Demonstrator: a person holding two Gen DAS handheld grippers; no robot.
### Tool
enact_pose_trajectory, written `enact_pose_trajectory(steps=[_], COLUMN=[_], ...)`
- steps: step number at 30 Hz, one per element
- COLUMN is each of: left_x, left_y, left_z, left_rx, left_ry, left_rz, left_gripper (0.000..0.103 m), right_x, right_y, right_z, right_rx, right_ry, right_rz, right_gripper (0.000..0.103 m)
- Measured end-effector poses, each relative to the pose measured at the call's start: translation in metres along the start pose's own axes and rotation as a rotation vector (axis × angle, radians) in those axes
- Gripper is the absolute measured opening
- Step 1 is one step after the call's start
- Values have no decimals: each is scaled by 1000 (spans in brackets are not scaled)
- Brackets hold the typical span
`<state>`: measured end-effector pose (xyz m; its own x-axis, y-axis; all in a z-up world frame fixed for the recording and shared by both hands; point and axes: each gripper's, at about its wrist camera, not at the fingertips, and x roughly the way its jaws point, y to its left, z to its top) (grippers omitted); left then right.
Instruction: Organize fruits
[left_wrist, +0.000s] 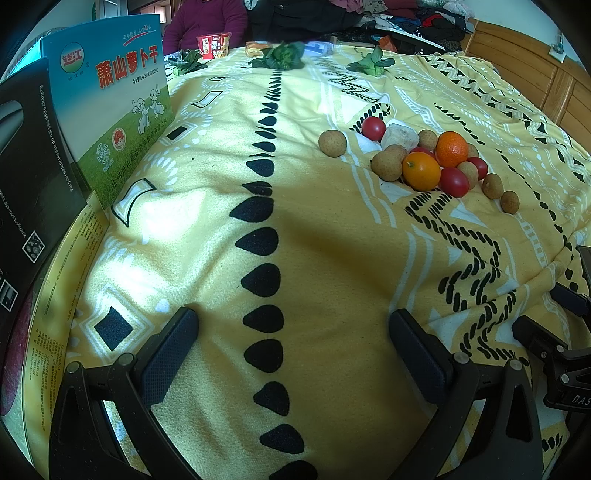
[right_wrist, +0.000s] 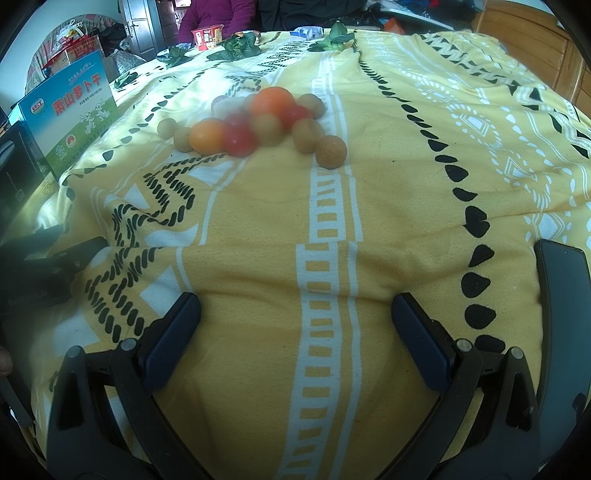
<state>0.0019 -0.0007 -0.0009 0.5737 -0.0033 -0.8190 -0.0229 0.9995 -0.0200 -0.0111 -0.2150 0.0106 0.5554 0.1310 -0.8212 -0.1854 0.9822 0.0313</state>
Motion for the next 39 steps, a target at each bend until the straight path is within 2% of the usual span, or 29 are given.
enact_pose_trajectory(steps=[19,24,27,30,33,35,38,39], left_x=[0,-13,-27,-17,10,33,56,60], left_y=[0,5,9,4,-2,-5,-13,-15], left_z=[0,10,30,62,92,108,120,120], left_rx=[-1,-7,-53,-83,-68,-78,-66,-60], left_ry=[1,34,-76,-106,-95,-45,-10,-7], left_rz=[-2,-80,-90,-137,-151,-177,-184,-179], left_gripper=[103,103,102,102,87,67,55,55], right_x=[0,0,0,-1,-1,-4,-7,-6], right_y=[0,1,4,7,5,0,-3,-4], right_z=[0,1,2,2,3,3,4,5], right_rx=[1,2,1,3,9,14,-1,-6], right_ry=[0,1,3,3,10,24,56,66], right_rz=[1,-1,-9,-8,3,38,88,97], right_gripper=[103,103,103,103,103,103,103,103])
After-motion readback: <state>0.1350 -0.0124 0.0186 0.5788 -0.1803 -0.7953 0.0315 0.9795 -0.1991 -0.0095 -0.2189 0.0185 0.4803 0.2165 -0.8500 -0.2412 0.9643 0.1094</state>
